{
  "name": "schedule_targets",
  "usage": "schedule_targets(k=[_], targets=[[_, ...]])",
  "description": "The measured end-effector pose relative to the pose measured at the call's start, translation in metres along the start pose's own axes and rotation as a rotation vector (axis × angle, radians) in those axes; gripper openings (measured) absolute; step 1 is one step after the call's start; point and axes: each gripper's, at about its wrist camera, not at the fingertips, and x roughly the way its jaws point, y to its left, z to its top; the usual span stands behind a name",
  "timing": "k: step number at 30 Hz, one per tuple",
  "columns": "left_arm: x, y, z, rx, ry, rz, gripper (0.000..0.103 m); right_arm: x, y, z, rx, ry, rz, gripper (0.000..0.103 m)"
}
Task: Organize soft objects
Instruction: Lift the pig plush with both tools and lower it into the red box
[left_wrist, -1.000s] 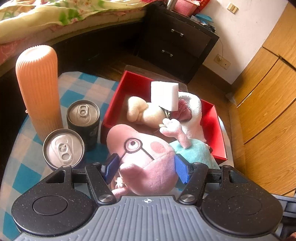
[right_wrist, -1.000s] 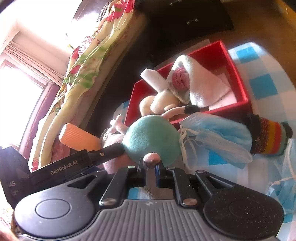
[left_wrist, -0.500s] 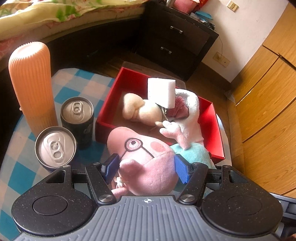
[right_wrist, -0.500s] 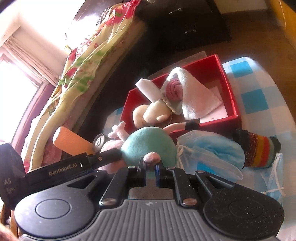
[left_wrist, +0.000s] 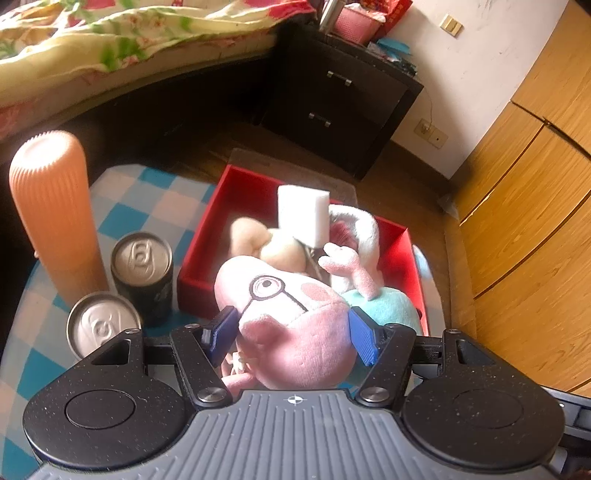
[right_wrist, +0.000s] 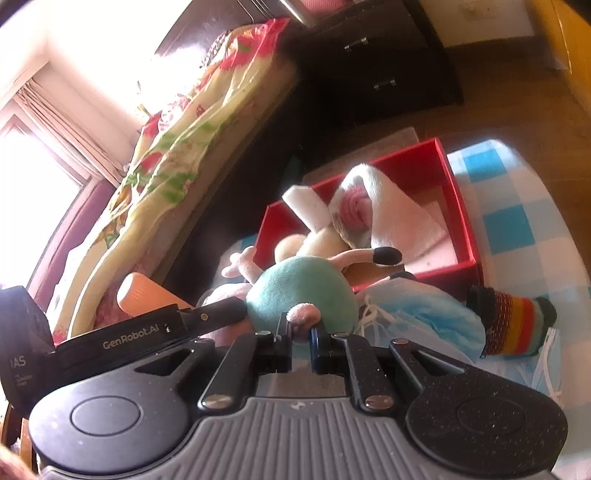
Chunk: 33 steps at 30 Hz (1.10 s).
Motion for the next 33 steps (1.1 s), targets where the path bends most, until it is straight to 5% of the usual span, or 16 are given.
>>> schedule_targets(k=[14,33], targets=[[-0.029,-0.014,0.011,0.030,-0.083,-0.021,0.064,-0.026,0.016,0.011,-0.021,-0.067,0.048,0.000],[0.001,-0.043,0.047,0.109,-0.094,-0.001,0.064,-0.015,0.011,0.049,-0.054,-0.112,-0.027,0.000]])
